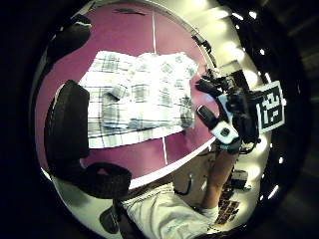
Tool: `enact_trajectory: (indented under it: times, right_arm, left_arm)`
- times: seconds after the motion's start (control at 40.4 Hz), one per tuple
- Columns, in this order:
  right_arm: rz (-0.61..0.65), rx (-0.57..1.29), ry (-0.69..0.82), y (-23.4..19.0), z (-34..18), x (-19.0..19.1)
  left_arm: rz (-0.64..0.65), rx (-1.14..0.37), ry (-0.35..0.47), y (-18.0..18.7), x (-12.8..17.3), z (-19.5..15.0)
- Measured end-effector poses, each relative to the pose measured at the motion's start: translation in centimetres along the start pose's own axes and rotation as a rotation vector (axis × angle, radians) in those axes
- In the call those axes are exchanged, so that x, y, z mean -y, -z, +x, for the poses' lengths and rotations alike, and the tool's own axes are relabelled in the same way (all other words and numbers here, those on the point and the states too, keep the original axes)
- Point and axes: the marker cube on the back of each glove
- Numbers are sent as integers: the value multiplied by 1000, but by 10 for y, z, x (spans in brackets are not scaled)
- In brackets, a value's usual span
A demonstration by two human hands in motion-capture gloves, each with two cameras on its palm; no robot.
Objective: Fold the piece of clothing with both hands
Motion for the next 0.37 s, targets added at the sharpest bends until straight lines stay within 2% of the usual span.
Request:
enact_trajectory:
  times: [0.074,0.124,0.223,0.371]
  right_arm:
    - [123,-256,-105,-7,59,26]
    - [191,-347,-166,2,81,24]
    - [261,-325,-229,20,99,10]
    - [279,-273,-269,30,96,-5]
  left_arm:
    - [5,7,-26,1,7,14]
    - [6,10,-37,9,4,25]
    - [0,9,-50,15,-2,39]
    - [-4,-3,-69,4,4,43]
